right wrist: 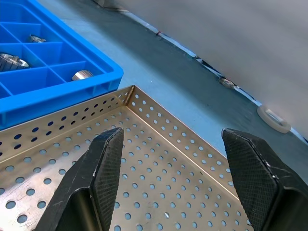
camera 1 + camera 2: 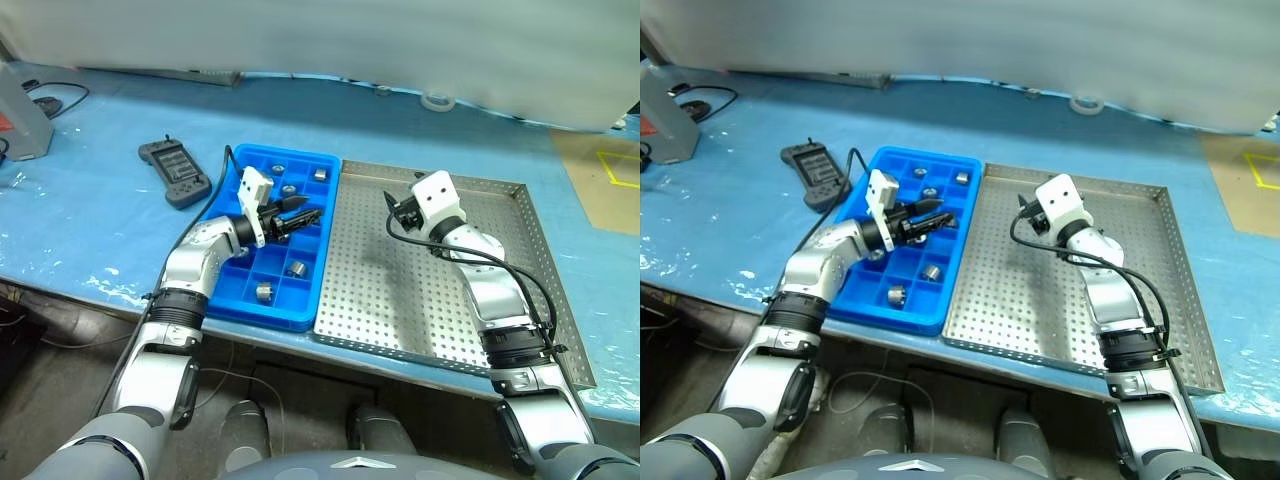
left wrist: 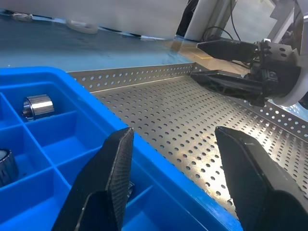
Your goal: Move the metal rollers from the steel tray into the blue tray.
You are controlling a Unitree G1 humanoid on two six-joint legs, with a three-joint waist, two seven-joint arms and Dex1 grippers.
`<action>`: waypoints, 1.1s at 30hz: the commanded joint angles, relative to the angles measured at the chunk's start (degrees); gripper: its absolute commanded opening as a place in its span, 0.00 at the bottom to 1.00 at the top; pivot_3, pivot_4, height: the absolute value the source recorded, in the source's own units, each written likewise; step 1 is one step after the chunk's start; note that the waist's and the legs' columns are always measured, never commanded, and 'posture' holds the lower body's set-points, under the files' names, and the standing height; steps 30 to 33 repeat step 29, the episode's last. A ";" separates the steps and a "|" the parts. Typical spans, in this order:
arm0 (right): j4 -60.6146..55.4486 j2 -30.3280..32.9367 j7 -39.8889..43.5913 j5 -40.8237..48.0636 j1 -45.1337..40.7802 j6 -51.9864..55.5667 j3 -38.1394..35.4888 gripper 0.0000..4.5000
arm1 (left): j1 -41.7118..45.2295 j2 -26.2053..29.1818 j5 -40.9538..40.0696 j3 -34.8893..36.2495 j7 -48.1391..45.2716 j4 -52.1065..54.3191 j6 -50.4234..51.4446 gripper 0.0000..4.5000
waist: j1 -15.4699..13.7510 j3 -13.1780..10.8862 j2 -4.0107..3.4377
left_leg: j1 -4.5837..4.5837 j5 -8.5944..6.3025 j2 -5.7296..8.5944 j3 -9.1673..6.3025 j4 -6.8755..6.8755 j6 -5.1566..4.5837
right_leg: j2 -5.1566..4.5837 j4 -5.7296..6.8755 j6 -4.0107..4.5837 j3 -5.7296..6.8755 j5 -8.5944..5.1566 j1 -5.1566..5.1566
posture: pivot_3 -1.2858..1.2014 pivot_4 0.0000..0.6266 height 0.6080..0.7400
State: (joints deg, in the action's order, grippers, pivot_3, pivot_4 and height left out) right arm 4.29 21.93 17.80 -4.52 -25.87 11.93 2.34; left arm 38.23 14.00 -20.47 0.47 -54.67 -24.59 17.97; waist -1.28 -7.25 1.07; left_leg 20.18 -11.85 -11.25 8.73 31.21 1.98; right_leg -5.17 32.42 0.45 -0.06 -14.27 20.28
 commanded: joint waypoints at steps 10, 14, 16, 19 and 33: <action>-2.48 -0.03 -1.36 -0.03 1.20 -0.60 -1.10 0.76 | 2.49 -0.38 -0.09 0.64 0.27 -0.94 -1.70 0.63 | 0.02 0.00 0.00 | 0.01 0.01 0.01 -0.03 -0.02 0.03 | 0.01 -0.01 -0.01 0.00 0.00 0.00 | 0.47 0.24 1.00; -1.81 0.38 -0.94 0.10 -0.51 -0.79 -1.28 0.76 | 2.94 -0.32 -0.11 0.40 -0.37 -0.98 -1.92 0.63 | 0.08 -0.01 0.00 | 0.01 0.01 0.01 -0.04 -0.02 0.03 | 0.01 -0.02 -0.01 0.00 0.01 0.01 | 0.47 0.24 1.00; -0.82 0.48 -1.20 -0.21 -0.84 -1.23 -1.20 0.76 | 3.49 -0.43 0.25 0.53 -0.11 -2.21 -2.59 0.63 | 0.10 -0.01 0.00 | 0.01 0.01 0.01 -0.04 -0.03 0.04 | 0.01 -0.02 -0.01 0.00 0.01 0.01 | 0.47 0.24 1.00; -1.41 0.28 -1.10 -0.08 -0.88 -0.85 -1.01 0.76 | 3.86 -0.87 0.23 0.42 0.12 -2.80 -2.78 0.63 | 0.07 -0.01 0.00 | 0.01 0.01 0.01 -0.04 -0.03 0.04 | 0.01 -0.02 -0.01 0.00 0.01 0.01 | 0.46 0.24 1.00; -2.24 0.98 -0.65 0.00 -1.06 -0.36 -1.57 0.76 | 3.85 -1.35 -0.01 0.47 -0.07 -3.37 -3.05 0.63 | 0.12 -0.02 0.00 | 0.01 0.00 0.03 -0.06 -0.04 0.06 | 0.01 -0.03 -0.02 0.00 0.01 0.01 | 0.46 0.24 1.00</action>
